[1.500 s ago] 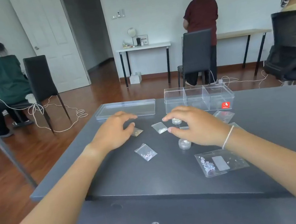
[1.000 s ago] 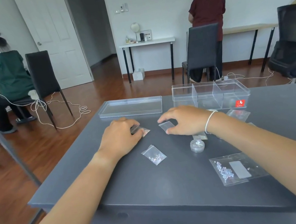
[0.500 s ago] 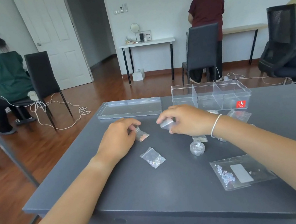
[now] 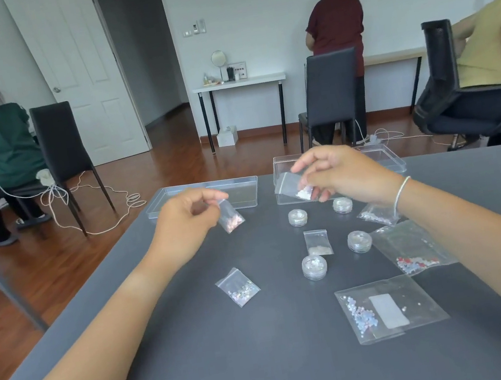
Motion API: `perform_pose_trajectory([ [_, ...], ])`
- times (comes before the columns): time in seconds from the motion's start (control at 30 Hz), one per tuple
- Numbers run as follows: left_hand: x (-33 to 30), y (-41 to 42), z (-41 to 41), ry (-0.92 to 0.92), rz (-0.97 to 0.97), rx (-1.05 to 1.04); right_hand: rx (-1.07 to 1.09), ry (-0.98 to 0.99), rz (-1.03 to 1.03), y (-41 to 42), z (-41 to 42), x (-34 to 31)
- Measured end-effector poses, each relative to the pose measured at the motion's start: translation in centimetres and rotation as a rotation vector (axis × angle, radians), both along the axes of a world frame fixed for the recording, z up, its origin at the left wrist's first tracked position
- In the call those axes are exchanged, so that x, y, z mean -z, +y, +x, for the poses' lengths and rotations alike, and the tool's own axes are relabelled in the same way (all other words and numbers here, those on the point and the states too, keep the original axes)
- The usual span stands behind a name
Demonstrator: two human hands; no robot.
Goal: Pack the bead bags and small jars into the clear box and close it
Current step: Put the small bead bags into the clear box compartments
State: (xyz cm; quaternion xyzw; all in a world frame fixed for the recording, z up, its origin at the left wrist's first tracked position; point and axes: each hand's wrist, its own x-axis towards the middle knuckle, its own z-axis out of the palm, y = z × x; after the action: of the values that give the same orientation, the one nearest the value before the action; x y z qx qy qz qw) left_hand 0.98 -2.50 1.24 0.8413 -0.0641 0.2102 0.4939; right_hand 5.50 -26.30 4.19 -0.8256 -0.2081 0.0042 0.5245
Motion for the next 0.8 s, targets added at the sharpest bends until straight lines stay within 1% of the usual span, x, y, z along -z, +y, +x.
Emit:
perform_pose_trajectory([
  [0.1, -1.6, -1.7, 1.1, -0.032, 0.017, 0.053, 0.070, 0.012, 0.108, -1.0, 0.8, -0.6],
  [0.23, -3.2, -4.3, 3.5, -0.032, 0.040, 0.113, 0.131, 0.087, 0.287, -1.9, 1.9, -0.8],
  [0.3, -3.7, -5.5, 4.9, -0.016, 0.039, 0.145, 0.161, 0.109, 0.322, -2.2, 2.4, -0.8],
  [0.4, -3.9, -6.9, 7.0, -0.007, 0.047, 0.194, 0.200, 0.104, 0.315, -2.5, 3.1, -0.9],
  [0.53, -4.0, -8.4, 9.8, -0.023, 0.090, 0.203, 0.242, 0.075, 0.244, -2.6, 4.0, -1.1],
  [0.7, -3.6, -9.1, 12.6, -0.021, 0.229, 0.170, 0.297, 0.022, 0.208, -2.7, 5.0, -0.9],
  [0.8, -3.2, -9.0, 13.3, 0.070, 0.332, 0.189, 0.334, 0.004, 0.211, -2.9, 5.3, -0.7],
])
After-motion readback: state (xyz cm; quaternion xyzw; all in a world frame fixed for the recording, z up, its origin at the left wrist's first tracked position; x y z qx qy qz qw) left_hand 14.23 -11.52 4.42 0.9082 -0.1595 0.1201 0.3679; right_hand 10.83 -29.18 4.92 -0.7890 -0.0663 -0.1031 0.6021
